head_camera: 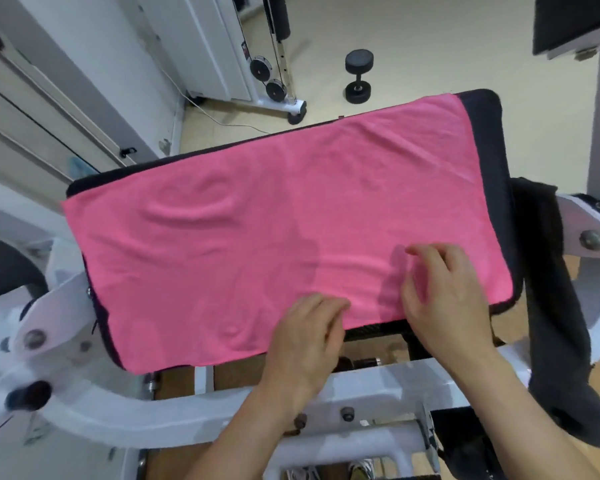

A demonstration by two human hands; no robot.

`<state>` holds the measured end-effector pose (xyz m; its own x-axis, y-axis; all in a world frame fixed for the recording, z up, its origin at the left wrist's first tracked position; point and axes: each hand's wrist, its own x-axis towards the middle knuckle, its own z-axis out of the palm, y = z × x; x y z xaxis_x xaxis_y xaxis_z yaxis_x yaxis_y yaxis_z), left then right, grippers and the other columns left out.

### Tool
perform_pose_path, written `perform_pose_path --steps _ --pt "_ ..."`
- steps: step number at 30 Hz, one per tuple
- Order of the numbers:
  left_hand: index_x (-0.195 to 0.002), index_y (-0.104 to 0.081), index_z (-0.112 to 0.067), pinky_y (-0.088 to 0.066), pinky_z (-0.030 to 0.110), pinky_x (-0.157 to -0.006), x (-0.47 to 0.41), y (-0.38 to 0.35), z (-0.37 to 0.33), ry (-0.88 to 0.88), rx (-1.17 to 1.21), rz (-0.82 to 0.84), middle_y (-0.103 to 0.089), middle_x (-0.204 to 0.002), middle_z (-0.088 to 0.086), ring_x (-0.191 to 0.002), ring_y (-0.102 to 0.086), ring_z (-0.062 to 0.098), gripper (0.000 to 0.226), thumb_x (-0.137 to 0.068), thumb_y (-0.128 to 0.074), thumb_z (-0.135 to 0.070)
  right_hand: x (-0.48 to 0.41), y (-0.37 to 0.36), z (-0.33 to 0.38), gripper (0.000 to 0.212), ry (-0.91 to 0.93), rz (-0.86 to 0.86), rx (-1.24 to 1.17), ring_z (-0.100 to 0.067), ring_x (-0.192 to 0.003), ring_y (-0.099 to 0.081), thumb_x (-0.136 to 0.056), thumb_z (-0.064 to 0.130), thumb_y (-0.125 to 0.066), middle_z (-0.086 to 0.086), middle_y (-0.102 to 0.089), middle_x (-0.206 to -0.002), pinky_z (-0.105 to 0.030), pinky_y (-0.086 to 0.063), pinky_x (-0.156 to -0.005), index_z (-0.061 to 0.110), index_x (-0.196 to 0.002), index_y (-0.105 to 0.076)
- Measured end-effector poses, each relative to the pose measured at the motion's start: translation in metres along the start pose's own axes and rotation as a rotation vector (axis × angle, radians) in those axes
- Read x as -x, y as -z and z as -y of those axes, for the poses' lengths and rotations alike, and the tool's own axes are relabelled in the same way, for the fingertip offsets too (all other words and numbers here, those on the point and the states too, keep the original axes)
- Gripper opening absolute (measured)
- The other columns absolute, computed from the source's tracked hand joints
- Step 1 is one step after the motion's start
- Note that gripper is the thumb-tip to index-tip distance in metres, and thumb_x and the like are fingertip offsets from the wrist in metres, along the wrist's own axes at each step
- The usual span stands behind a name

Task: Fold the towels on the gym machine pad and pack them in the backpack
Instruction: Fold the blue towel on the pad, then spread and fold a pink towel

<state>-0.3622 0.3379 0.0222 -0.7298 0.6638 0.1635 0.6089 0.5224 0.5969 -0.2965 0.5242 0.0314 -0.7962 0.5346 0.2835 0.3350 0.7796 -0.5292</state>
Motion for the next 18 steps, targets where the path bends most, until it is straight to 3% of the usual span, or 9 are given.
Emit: perform_pose_path --steps 3,5,8,10,13,15,18 --pt "-0.108 -0.070 -0.021 -0.043 0.009 -0.082 0.042 0.037 0.043 0.338 0.061 -0.137 -0.061 -0.099 -0.018 -0.091 -0.054 -0.010 0.023 -0.092 -0.060 -0.008 0.012 -0.023 0.042 0.038 0.162 0.173 -0.055 -0.031 -0.095 -0.057 -0.077 0.003 -0.068 -0.012 -0.059 -0.108 -0.040 -0.052 -0.068 0.008 -0.114 -0.063" --pt "-0.107 -0.069 -0.022 -0.042 0.008 -0.079 0.068 0.058 0.069 0.497 0.067 -0.246 -0.061 -0.099 -0.014 -0.093 -0.056 -0.005 0.023 -0.092 -0.059 -0.007 0.022 -0.038 0.071 0.037 0.267 0.228 -0.083 -0.030 -0.100 -0.056 -0.080 0.007 -0.067 -0.011 -0.060 -0.112 -0.040 -0.053 -0.073 0.009 -0.117 -0.064" --pt "-0.112 -0.063 -0.025 -0.046 0.025 -0.086 0.099 0.081 0.102 0.716 0.067 -0.434 -0.058 -0.106 -0.004 -0.095 -0.058 0.012 0.024 -0.093 -0.059 -0.011 0.035 -0.064 0.112 0.037 0.411 0.300 -0.085 -0.030 -0.110 -0.053 -0.085 0.019 -0.053 -0.009 -0.060 -0.121 -0.040 -0.052 -0.080 0.012 -0.120 -0.063" --pt "-0.123 -0.057 -0.024 -0.046 0.033 -0.092 0.112 0.091 0.120 0.836 0.079 -0.500 -0.053 -0.117 0.000 -0.103 -0.055 0.017 0.029 -0.094 -0.058 -0.017 0.046 -0.085 0.134 0.040 0.507 0.383 -0.045 -0.031 -0.117 -0.051 -0.085 0.018 -0.055 -0.009 -0.057 -0.128 -0.044 -0.051 -0.085 0.014 -0.124 -0.061" --pt "-0.134 -0.047 -0.020 -0.049 0.037 -0.092 0.114 0.103 0.139 0.930 0.153 -0.532 -0.049 -0.123 0.004 -0.101 -0.054 0.017 0.044 -0.093 -0.061 -0.028 0.063 -0.114 0.163 0.051 0.591 0.460 0.000 -0.029 -0.109 -0.048 -0.073 0.009 -0.067 -0.010 -0.056 -0.124 -0.042 -0.052 -0.076 0.015 -0.123 -0.060" --pt "-0.131 -0.047 -0.018 -0.049 0.037 -0.089 0.108 0.109 0.146 0.945 0.151 -0.547 -0.048 -0.123 0.006 -0.100 -0.055 0.021 0.047 -0.090 -0.064 -0.033 0.071 -0.126 0.178 0.058 0.635 0.470 0.011 -0.026 -0.097 -0.046 -0.065 0.005 -0.070 -0.010 -0.055 -0.114 -0.035 -0.049 -0.066 0.014 -0.121 -0.060" --pt "-0.119 -0.051 -0.017 -0.048 0.037 -0.085 0.103 0.115 0.156 0.973 0.101 -0.547 -0.049 -0.120 0.008 -0.101 -0.054 0.024 0.041 -0.086 -0.068 -0.033 0.079 -0.142 0.197 0.064 0.699 0.473 0.053 -0.025 -0.092 -0.048 -0.060 0.004 -0.071 -0.009 -0.053 -0.110 -0.035 -0.044 -0.067 0.016 -0.121 -0.056"
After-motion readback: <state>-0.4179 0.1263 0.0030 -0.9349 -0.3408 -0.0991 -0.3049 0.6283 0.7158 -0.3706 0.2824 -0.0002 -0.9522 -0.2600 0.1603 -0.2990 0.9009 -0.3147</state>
